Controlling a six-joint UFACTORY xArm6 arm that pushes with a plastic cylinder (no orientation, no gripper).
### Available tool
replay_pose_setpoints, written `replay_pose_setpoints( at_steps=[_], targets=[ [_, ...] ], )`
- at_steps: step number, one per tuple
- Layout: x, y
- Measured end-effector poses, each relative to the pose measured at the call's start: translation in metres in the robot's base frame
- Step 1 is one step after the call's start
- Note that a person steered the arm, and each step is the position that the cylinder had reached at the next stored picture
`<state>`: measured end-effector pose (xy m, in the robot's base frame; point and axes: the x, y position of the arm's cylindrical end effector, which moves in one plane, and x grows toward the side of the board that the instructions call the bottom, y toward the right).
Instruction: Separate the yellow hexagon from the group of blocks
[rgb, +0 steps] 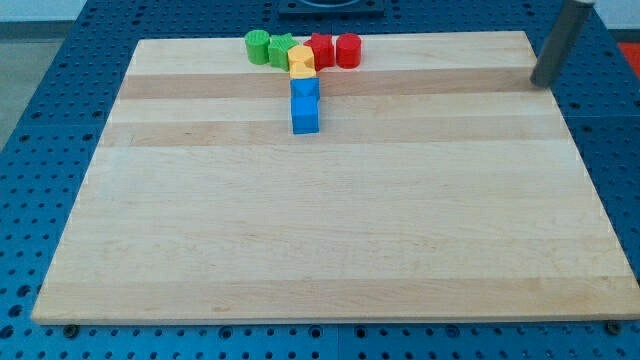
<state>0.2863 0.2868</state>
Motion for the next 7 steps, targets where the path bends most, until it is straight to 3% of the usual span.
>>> replay_pose_setpoints(
  at_steps=[2, 4, 7],
  targets=[
    [-0.007, 0.0],
    [0.039, -0.004],
    [0.024, -0.128]
  ],
)
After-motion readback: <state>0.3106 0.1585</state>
